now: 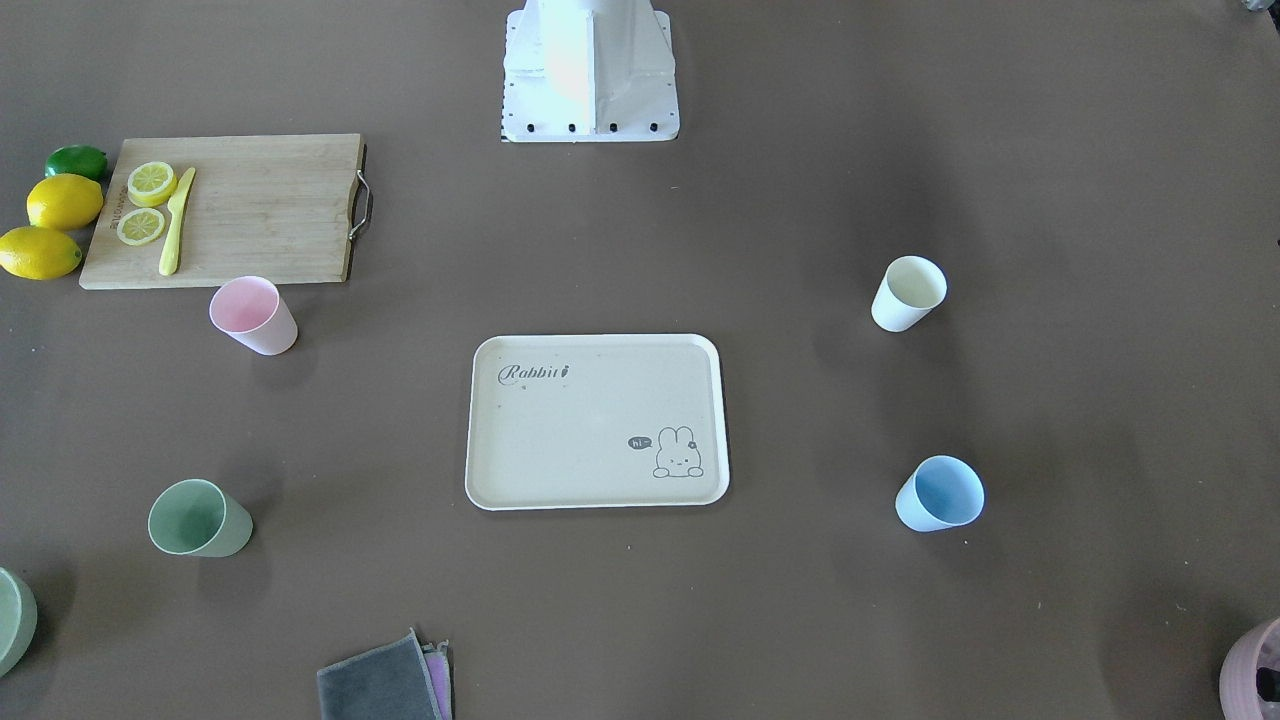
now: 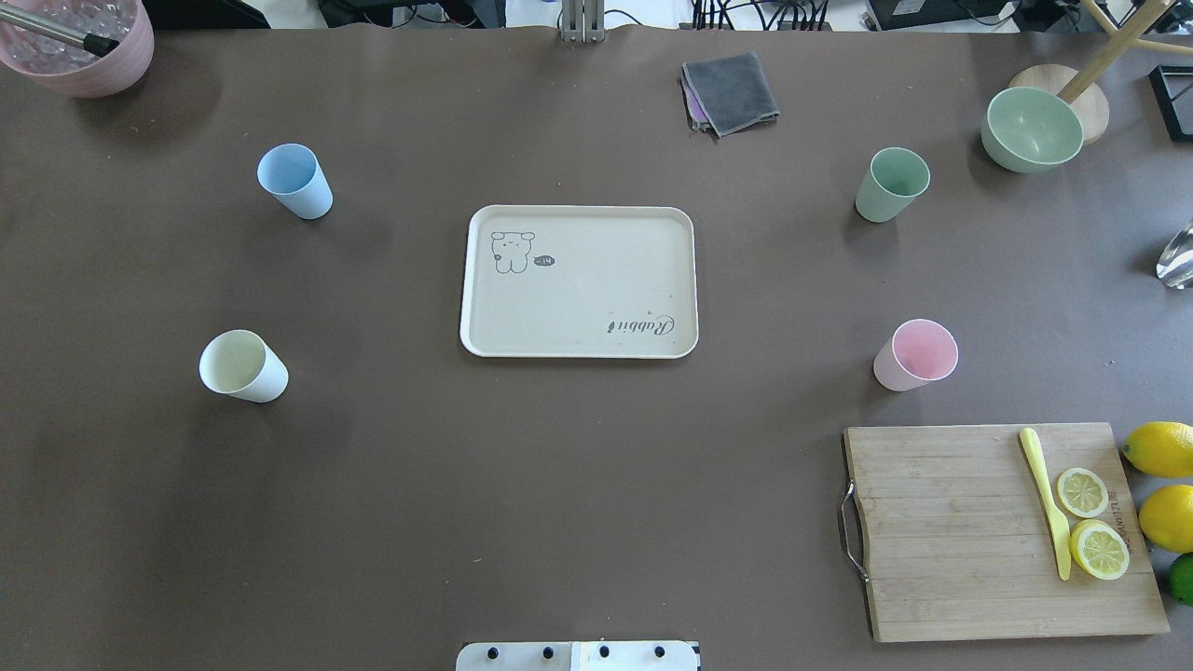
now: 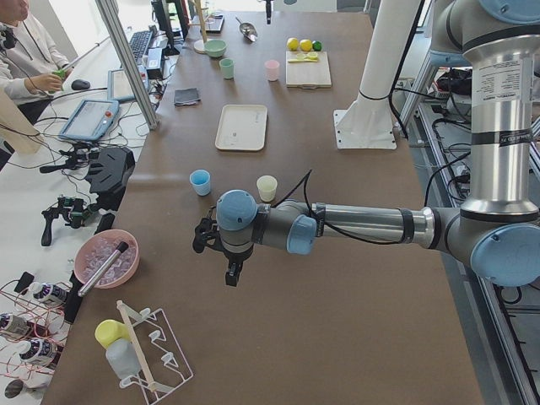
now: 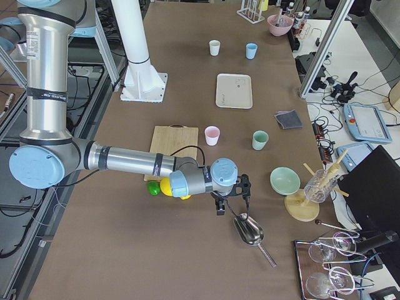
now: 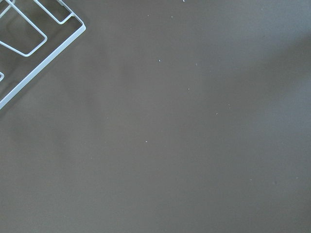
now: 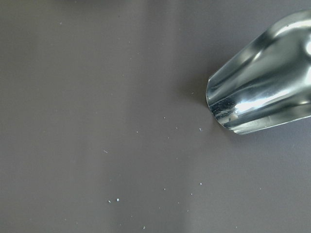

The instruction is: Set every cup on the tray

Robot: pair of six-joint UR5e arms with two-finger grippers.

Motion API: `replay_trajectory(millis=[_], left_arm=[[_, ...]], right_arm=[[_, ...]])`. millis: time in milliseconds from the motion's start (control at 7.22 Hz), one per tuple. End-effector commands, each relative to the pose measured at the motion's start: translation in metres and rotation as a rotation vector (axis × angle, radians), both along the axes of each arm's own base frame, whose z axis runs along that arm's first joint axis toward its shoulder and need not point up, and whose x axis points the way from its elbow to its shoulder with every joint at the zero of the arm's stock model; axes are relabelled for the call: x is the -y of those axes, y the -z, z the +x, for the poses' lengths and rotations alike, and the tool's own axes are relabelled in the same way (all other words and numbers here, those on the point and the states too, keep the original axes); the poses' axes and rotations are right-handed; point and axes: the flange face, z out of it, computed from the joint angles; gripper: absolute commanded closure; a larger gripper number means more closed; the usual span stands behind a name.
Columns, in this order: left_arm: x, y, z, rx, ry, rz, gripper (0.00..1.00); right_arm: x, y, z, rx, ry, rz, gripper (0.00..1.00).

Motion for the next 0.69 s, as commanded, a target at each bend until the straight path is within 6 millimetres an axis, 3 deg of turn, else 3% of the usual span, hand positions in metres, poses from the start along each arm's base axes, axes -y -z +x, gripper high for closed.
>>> replay_trajectory(millis=[0,554], left_arm=[[-0.004,-0.006,-0.001,0.000,-0.002,0.005,0.02],[0.001,0.010,0.001,-0.003,-0.002,0.037,0.02]], right_arm=[[0.001,0.001,0.000,0.000,-0.001,0.008,0.00],[0.006,0.010,-0.001,-0.005,0.002,0.037,0.00]])
